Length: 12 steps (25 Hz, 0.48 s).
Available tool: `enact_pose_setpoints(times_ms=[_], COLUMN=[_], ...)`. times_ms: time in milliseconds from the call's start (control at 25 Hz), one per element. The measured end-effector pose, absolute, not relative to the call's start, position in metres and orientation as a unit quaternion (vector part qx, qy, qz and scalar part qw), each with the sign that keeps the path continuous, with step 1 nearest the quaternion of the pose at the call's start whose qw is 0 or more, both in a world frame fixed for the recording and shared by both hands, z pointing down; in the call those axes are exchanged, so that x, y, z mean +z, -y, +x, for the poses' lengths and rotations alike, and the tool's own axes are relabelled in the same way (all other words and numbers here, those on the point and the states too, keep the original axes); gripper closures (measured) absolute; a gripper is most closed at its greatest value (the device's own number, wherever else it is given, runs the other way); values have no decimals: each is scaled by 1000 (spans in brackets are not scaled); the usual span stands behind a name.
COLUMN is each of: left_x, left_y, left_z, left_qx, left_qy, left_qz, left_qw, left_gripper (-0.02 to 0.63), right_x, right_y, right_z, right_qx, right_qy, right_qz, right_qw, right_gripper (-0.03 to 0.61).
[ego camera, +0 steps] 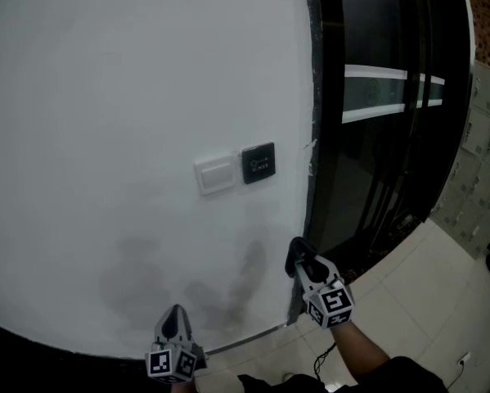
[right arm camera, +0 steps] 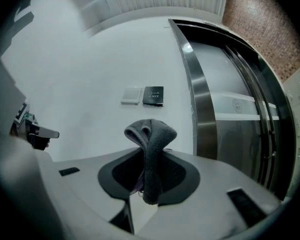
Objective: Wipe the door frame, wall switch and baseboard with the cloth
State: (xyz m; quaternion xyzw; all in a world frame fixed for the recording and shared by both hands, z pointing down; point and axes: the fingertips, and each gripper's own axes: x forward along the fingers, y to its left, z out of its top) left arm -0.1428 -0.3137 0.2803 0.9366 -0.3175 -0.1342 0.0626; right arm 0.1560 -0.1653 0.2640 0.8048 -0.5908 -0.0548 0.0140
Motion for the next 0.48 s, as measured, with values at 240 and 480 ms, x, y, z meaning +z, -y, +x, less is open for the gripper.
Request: enact_pose_setpoints(times_ms=[240, 480], left_x=[276, 267], left_y=[314, 310], left_z=[-139, -103], left_qx=[-137, -111], left_qy=[304, 253], left_qz=[940, 960], left_qw=[71, 43], left_gripper=[623, 622], right_x=[251, 164], right_y=[163, 158], right_z=[170, 214], right_qx=[-59, -192], right_qy=[578, 538], right_qz=[814, 801], right_qw=[25, 179], right_gripper=[495, 495])
